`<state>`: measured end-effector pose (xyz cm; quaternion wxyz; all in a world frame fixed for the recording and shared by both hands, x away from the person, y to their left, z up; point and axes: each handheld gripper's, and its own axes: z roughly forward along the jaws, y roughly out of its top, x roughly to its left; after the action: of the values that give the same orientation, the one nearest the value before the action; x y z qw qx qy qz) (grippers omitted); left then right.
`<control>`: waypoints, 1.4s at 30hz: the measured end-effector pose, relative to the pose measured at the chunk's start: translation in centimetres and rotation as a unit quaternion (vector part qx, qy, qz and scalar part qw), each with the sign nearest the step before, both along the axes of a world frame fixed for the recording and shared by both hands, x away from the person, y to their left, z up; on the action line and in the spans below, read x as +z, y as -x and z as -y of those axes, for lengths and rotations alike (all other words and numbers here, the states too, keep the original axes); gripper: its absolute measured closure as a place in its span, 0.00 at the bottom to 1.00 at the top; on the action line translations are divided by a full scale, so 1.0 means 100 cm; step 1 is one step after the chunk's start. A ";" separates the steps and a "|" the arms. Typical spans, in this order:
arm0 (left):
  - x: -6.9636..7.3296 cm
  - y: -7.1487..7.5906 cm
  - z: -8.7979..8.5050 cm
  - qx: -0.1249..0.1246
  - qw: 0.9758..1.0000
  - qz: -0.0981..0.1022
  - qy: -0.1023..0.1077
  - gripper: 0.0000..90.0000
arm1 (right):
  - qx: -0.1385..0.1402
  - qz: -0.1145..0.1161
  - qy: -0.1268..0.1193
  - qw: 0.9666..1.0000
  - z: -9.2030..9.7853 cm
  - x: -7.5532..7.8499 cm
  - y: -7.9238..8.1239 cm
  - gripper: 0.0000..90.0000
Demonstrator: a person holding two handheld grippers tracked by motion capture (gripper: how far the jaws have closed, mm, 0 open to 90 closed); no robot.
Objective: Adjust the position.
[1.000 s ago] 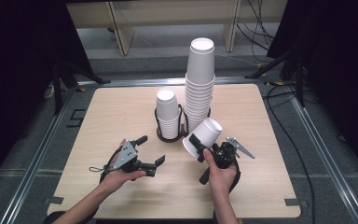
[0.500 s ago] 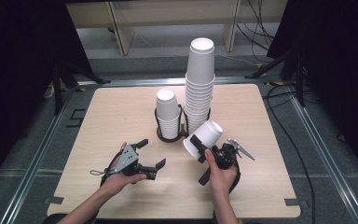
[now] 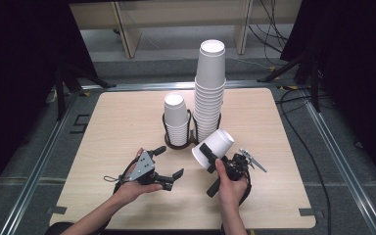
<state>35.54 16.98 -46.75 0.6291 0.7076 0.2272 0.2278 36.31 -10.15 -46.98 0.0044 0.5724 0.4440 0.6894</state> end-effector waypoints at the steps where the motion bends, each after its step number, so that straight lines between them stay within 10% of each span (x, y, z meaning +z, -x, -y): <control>1: 0.001 0.000 0.002 -0.003 1.000 0.000 0.000 0.00 | 0.003 0.001 -0.005 1.000 0.000 0.000 0.000 0.21; 20: -0.002 -0.009 0.033 -0.061 0.998 -0.030 0.017 0.00 | 0.009 -0.004 -0.015 1.000 0.000 -0.003 -0.001 0.21; 32: -0.007 -0.013 0.047 -0.064 0.998 -0.017 0.000 0.00 | 0.013 -0.040 -0.045 0.998 -0.003 -0.001 -0.001 0.21; 42: -0.013 -0.015 0.053 -0.058 0.998 -0.024 -0.002 0.00 | 0.014 -0.021 -0.034 0.999 -0.004 -0.004 -0.002 0.21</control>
<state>37.01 11.69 -48.01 0.6340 0.7262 0.2001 0.1749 36.51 -9.75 -47.36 -0.0341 0.5800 0.4282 0.6922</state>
